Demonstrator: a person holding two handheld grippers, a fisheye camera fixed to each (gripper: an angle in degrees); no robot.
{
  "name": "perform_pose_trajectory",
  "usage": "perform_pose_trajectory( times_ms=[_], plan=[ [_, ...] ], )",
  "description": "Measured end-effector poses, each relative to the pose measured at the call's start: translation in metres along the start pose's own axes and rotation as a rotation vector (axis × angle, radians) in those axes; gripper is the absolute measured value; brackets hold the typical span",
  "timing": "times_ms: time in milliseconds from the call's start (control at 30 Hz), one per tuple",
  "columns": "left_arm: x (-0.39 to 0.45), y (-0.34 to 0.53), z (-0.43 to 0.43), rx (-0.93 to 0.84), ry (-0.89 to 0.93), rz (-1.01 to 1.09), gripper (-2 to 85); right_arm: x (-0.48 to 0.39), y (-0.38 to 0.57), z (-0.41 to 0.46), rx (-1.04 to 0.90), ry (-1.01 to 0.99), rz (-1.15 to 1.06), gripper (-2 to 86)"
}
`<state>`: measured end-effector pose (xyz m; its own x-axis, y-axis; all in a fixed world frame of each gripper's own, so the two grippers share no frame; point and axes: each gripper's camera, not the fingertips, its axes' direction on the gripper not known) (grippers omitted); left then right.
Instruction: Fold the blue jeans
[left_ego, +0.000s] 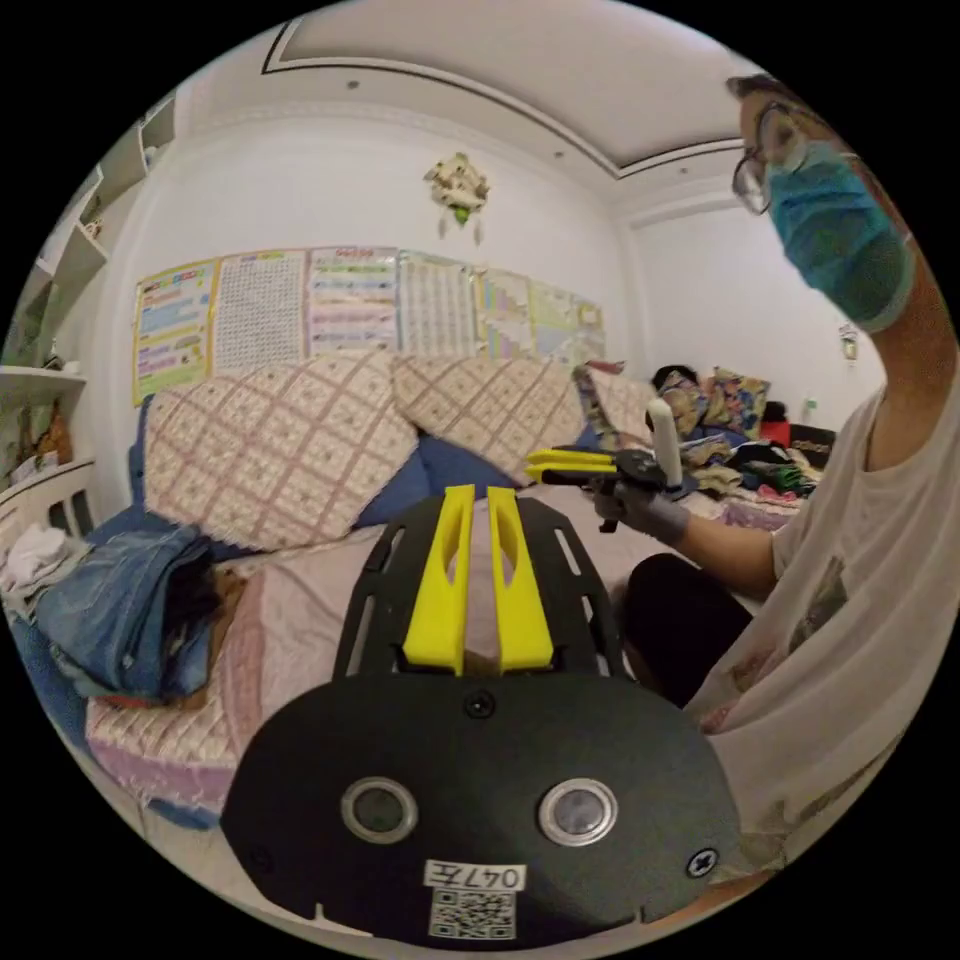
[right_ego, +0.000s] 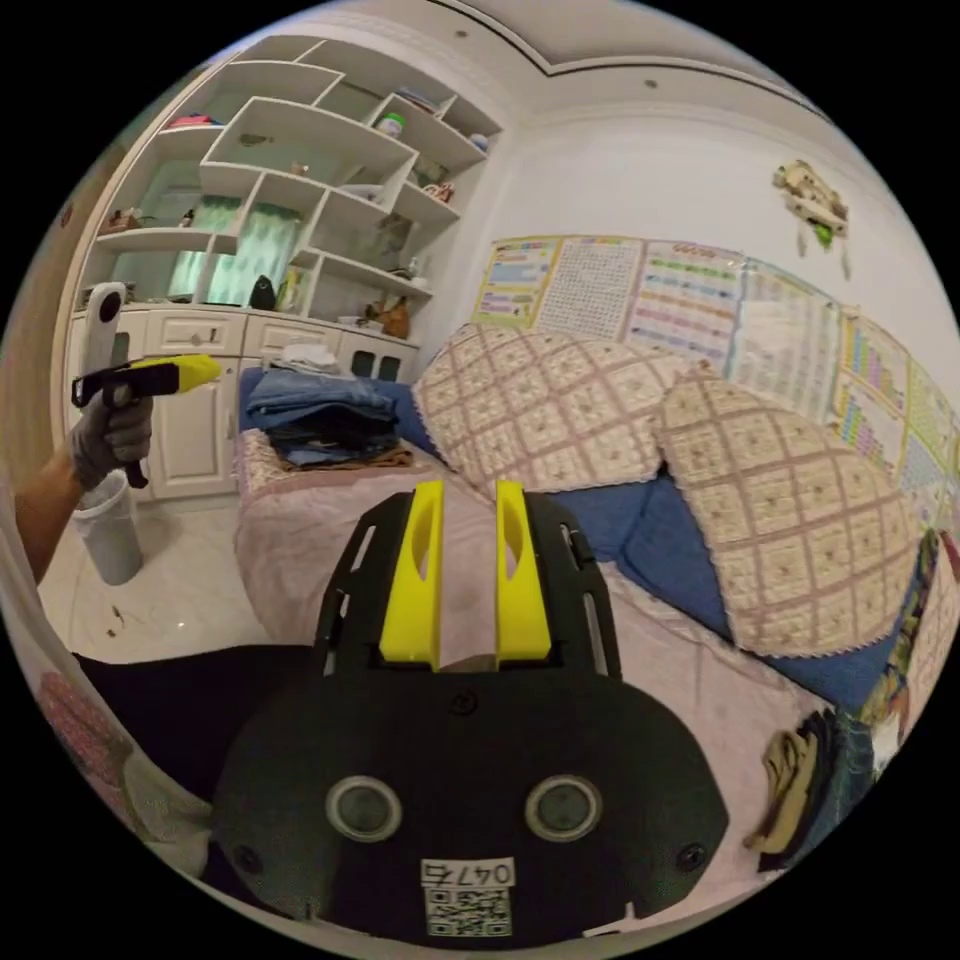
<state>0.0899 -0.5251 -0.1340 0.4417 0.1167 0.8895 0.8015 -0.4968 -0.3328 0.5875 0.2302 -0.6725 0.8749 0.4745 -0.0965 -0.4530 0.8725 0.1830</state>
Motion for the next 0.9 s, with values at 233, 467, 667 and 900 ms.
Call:
perform_pose_trajectory(
  times_ms=[233, 467, 667, 900],
  plan=[
    [-0.062, 0.115, -0.055, -0.166, -0.423, -0.258, 10.0, -0.088, 0.007, 0.193, -0.191, -0.264, 0.091, 2.0],
    [-0.224, 0.284, -0.124, -0.045, -0.471, -0.920, 13.9, -0.146, 0.012, 0.294, -0.285, -0.284, 0.083, 1.5],
    [-0.314, 0.369, -0.107, -0.127, -0.460, -1.107, 13.8, -0.179, 0.016, 0.365, -0.331, -0.180, 0.043, 1.4],
    [-0.325, 0.430, -0.085, -0.204, -0.483, -1.023, 1.1, -0.204, 0.022, 0.437, -0.365, -0.208, 0.049, 1.2]
  ],
)
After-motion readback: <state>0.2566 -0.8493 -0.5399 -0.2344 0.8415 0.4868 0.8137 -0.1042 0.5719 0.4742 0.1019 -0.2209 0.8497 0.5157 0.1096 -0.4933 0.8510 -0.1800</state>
